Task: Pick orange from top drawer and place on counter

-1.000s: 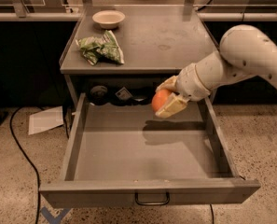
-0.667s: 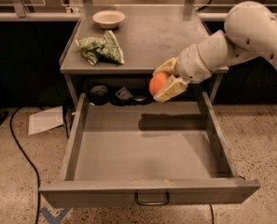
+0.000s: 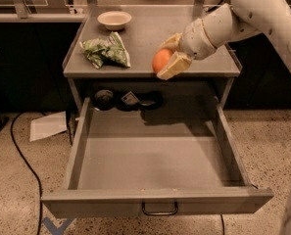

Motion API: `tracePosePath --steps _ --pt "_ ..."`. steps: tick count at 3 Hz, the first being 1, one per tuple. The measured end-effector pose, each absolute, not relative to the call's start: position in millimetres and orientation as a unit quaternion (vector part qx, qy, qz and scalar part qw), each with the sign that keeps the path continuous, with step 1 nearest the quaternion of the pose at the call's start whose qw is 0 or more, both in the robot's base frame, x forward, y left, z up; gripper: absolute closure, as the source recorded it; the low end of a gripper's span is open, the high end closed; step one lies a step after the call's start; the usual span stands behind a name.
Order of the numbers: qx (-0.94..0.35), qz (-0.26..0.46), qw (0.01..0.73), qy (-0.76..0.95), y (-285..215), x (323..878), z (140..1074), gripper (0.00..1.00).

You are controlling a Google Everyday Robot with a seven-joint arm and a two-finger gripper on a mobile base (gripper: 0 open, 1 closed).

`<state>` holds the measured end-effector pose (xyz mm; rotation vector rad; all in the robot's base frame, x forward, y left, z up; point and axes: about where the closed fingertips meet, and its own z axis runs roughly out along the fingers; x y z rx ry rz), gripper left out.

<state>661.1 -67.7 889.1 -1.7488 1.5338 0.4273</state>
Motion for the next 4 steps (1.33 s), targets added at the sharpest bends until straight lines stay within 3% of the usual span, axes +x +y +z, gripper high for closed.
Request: tracePosePath --steps 2,4 --pt "-0.695 0.138 0.383 0.592 -58 694 896 1.0" --pt "-0.688 0.103 0.39 0.603 -80 749 875 1.0"
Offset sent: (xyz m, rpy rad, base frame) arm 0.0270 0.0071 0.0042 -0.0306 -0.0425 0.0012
